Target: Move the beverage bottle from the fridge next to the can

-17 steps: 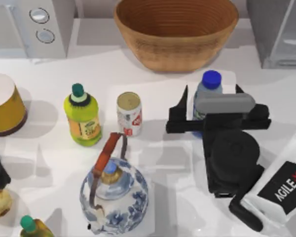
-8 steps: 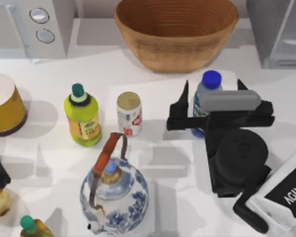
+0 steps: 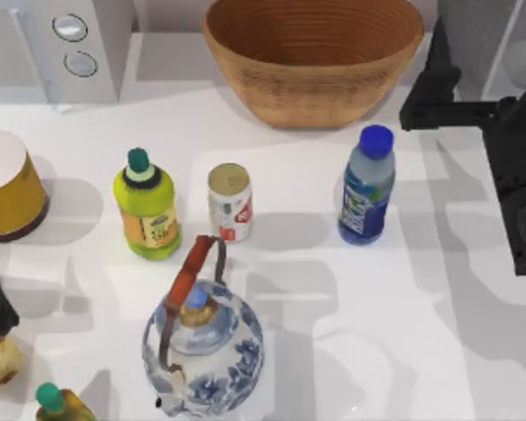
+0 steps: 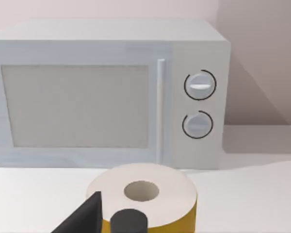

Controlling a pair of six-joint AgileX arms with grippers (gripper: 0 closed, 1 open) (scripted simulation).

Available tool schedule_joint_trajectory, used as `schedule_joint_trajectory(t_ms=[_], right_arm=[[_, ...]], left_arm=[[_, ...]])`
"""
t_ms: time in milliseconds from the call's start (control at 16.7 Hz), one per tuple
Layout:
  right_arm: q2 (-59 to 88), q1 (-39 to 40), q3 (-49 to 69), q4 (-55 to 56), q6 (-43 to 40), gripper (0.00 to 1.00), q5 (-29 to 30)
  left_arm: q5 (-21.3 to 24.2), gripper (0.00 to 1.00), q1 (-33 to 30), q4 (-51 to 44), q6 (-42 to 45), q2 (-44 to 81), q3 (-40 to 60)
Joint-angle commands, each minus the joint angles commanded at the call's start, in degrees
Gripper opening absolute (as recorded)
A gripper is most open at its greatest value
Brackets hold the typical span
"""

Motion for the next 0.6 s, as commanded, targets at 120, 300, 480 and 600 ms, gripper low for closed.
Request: schedule_joint_trajectory(t_ms=[120, 300, 480, 600], right_arm=[[-12.1, -4.8, -2.9, -8.4, -0.3, 1.00, -4.8], [-31.0, -12.2, -8.3, -22.2, -0.6, 1.00, -11.7], [-48.9, -19.3, -14.6, -36.3, -0.6, 1.00, -18.0], [-59.6, -23.5, -18.7, -45.1, -0.4, 1.00, -21.5]], left_arm=[[0.0, 1.00, 0.0, 0.0, 0.0, 0.0, 0.0], [0.0, 1.00, 0.0, 0.0, 0.0, 0.0, 0.0], [0.0, 1.00, 0.0, 0.0, 0.0, 0.0, 0.0], [0.0, 1.00, 0.0, 0.0, 0.0, 0.0, 0.0]])
